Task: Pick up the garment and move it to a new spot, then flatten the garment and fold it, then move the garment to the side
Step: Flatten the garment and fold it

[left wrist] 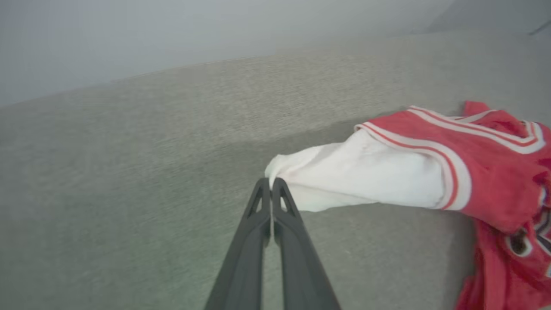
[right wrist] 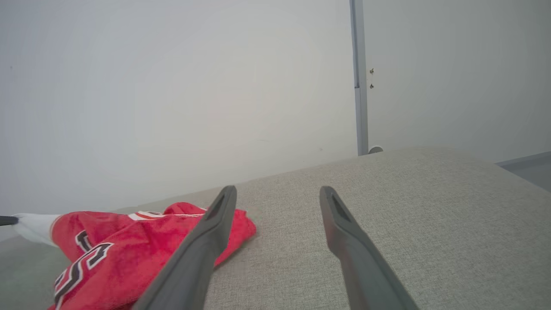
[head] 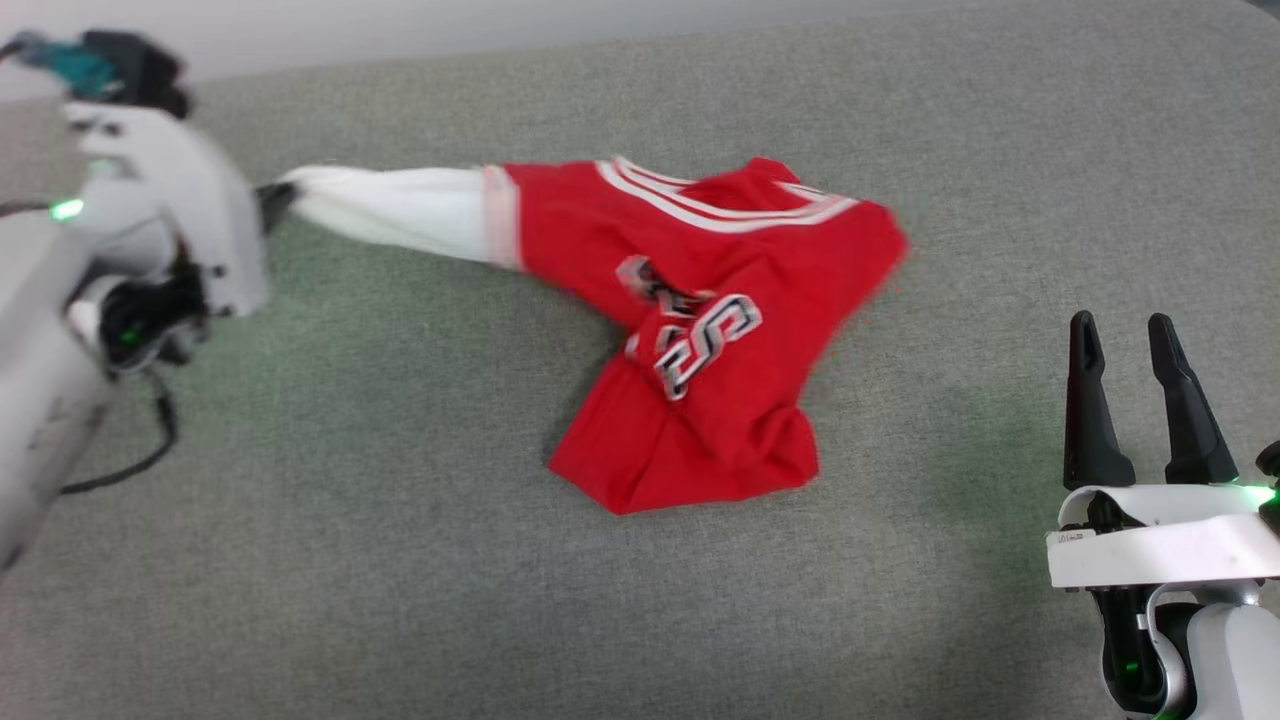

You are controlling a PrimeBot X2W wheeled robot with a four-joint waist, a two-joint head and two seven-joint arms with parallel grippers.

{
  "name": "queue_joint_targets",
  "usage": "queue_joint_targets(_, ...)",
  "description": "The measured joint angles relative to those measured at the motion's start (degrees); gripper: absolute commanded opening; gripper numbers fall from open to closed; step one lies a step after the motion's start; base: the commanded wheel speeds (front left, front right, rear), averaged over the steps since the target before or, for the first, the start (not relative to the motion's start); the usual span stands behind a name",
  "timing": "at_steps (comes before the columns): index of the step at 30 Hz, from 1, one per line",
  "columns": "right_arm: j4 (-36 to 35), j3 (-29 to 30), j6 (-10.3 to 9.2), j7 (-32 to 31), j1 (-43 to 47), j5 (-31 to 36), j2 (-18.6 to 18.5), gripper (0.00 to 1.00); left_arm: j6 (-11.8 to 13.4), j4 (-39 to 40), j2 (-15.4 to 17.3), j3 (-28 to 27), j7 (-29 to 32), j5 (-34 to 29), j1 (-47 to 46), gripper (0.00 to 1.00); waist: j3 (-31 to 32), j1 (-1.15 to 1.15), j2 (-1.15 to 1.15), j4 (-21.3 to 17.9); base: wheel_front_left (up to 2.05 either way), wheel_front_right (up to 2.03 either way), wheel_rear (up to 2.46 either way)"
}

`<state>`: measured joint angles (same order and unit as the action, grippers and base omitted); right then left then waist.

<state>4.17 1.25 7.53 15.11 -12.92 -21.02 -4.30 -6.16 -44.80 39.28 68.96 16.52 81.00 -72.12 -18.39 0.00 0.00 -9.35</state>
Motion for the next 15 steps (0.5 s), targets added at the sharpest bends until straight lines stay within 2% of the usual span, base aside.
queue_joint_targets(2, -0.1, -0.1, 0.00, 0.0, 0.0, -0.1, -0.3, 1.00, 1.8, -4.0, 1.2, 0.7, -0.4, -1.6, 0.8, 0.00, -0.3, 0.00, 0.00, -0.4, 0.00, 0.00, 0.00)
queue_joint_targets(3, -0.1, -0.1, 0.00, 0.0, 0.0, -0.1, -0.3, 1.00, 1.8, -4.0, 1.2, 0.7, -0.4, -1.6, 0.8, 0.00, -0.3, 0.00, 0.00, -0.4, 0.00, 0.00, 0.00)
queue_joint_targets(9, -0.2, 0.3, 0.00, 0.0, 0.3, -0.2, -0.5, 1.00, 5.8, -11.9, 4.0, 3.0, -1.2, -9.3, 1.1, 0.00, -1.1, 0.00, 0.00, -1.4, 0.00, 0.00, 0.00)
queue_joint_targets(11, -0.2, 0.3, 0.00, 0.0, 0.5, -0.2, -0.5, 1.00, 7.1, -14.0, 4.3, 3.1, -1.7, -10.0, 1.1, 0.00, -1.3, 0.00, 0.00, -1.7, 0.00, 0.00, 0.00)
queue_joint_targets(13, -0.3, 0.3, 0.00, 0.0, 0.5, -0.2, -0.5, 1.00, 7.9, -15.6, 4.6, 3.5, -1.9, -13.3, 1.2, 0.00, -1.4, 0.00, 0.00, -1.8, 0.00, 0.00, 0.00)
queue_joint_targets(15, -0.3, 0.3, 0.00, 0.0, 0.5, -0.2, -0.5, 1.00, 8.7, -17.3, 4.7, 2.9, -2.4, -12.3, 1.4, 0.00, -1.6, 0.00, 0.00, -1.8, 0.00, 0.00, 0.00)
